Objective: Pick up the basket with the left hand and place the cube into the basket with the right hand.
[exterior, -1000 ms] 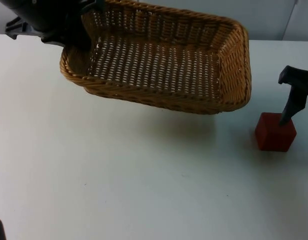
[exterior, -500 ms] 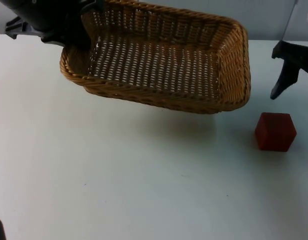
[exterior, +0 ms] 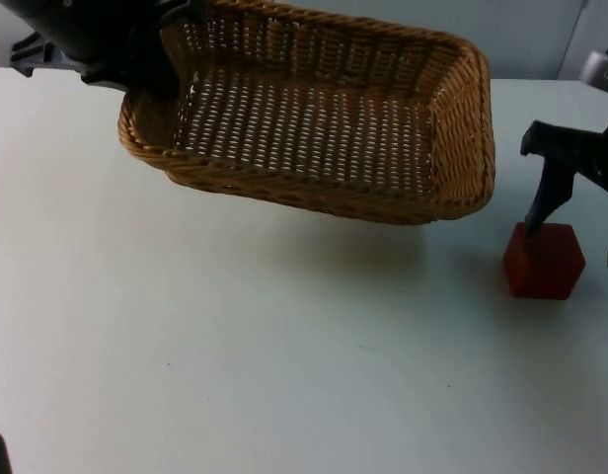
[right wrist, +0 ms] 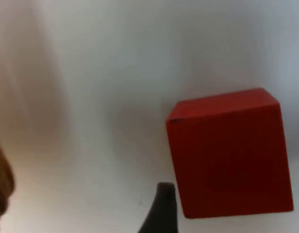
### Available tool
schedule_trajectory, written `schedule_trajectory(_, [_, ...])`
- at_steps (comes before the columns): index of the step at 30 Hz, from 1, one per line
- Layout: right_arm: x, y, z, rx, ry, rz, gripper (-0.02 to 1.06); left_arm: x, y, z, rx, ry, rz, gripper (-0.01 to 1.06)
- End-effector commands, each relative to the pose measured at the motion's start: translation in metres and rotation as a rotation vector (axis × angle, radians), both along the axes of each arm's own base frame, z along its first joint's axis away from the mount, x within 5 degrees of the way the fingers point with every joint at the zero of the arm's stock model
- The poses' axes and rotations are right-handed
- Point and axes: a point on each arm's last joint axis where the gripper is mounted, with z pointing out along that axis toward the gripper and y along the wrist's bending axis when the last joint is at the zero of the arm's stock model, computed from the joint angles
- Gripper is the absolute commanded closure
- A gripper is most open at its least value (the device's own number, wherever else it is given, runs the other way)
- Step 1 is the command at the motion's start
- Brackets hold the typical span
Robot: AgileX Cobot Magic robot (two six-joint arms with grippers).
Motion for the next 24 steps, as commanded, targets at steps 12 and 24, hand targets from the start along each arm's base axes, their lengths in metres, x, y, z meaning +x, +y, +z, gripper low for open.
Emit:
schedule_trajectory(12, [0.01, -0.001, -0.025, -0.022, -0.025, 0.045, 0.32, 0.002, 0.0, 0.012, -0.033, -0.031, 0.028, 1.05])
schedule_trajectory(24, [0.011, -0.001, -0.025, -0.038, -0.054, 0.118, 0.32, 0.002, 0.0, 0.012, -0.033, -0.031, 0.028, 1.05])
